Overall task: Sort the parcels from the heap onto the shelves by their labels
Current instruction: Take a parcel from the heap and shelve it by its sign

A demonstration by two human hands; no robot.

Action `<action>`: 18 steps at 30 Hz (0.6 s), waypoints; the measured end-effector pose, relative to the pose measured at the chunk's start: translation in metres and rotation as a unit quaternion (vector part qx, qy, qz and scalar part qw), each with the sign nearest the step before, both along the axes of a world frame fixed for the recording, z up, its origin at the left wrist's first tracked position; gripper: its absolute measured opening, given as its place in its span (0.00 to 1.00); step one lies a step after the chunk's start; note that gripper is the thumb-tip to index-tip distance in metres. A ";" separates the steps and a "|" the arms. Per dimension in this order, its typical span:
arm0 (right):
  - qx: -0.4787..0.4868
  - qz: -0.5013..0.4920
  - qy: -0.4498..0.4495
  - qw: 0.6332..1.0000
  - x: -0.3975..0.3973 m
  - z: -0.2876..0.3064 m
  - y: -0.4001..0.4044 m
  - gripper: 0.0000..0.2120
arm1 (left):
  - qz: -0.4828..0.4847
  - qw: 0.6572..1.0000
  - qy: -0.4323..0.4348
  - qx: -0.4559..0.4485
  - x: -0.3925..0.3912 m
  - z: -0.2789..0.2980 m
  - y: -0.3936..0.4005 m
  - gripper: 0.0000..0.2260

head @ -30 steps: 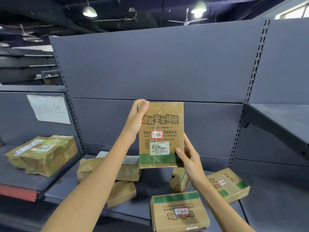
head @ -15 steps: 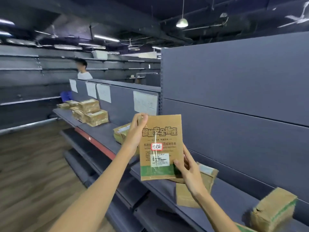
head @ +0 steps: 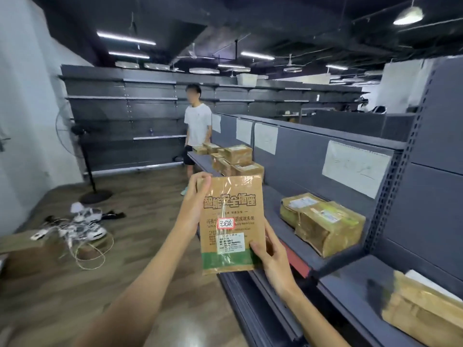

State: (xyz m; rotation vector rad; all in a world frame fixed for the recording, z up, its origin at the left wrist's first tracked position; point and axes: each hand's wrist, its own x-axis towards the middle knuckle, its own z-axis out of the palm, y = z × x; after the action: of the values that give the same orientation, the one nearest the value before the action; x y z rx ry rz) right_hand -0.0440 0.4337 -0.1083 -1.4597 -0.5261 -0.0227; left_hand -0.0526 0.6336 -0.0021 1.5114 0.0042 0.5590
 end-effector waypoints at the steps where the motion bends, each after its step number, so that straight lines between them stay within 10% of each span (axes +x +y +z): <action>1: 0.002 0.015 0.003 1.000 0.005 -0.001 0.018 0.31 | 0.011 1.000 0.002 0.000 0.003 -0.003 0.019 0.12; 18: 0.040 0.061 0.065 0.995 0.198 -0.036 0.180 0.33 | 0.035 0.999 0.033 -0.007 0.179 -0.035 0.176 0.12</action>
State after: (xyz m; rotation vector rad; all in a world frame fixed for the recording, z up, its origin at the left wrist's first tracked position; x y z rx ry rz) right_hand 0.1542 0.6136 -0.1445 -1.3381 -0.5012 0.1446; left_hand 0.1263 0.8092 -0.0375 1.5190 0.1130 0.5643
